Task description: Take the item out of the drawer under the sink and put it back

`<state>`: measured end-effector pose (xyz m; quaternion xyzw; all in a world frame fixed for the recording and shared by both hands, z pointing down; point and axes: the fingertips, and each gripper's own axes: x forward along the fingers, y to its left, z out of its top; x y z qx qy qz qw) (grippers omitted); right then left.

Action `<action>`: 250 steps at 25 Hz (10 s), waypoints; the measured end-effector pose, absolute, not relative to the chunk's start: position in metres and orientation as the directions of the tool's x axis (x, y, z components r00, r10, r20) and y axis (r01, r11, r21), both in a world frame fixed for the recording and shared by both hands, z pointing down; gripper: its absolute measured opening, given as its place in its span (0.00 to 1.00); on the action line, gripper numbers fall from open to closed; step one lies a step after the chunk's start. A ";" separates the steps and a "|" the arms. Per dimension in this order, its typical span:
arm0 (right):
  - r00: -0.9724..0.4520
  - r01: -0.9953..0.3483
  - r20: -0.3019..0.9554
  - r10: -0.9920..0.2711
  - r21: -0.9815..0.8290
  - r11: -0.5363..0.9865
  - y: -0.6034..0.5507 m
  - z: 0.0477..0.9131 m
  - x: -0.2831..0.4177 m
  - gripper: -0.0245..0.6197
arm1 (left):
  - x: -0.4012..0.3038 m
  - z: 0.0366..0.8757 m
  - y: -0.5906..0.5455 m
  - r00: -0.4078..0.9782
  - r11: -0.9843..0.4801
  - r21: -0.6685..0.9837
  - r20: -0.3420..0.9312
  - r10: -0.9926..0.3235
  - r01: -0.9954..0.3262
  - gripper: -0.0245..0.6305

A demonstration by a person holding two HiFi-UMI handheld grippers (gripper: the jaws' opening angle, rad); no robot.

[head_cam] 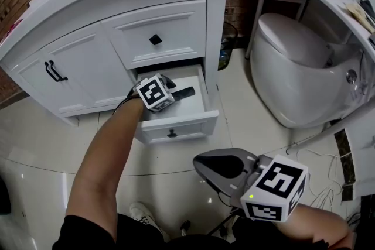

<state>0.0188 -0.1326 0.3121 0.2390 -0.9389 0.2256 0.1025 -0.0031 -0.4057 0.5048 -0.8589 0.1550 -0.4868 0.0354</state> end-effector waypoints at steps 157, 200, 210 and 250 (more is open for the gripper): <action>-0.830 -0.551 0.254 -0.496 -0.244 0.798 -0.095 0.281 -0.004 0.04 | -0.095 0.266 -0.099 0.772 -0.756 0.159 0.120 -0.624 -0.635 0.30; -0.827 -0.557 0.269 -0.493 -0.281 0.782 -0.130 0.291 0.013 0.04 | -0.048 0.354 -0.317 0.521 -0.788 -0.370 0.600 -0.607 -0.492 0.29; -0.849 -0.523 0.272 -0.453 -0.311 0.794 -0.131 0.295 0.007 0.04 | -0.033 0.412 -0.367 0.502 -0.850 -0.403 0.687 -0.525 -0.337 0.29; -0.851 -0.524 0.273 -0.449 -0.372 0.766 -0.141 0.302 0.025 0.04 | -0.016 0.496 -0.408 0.432 -0.934 -0.277 0.831 -0.350 -0.225 0.29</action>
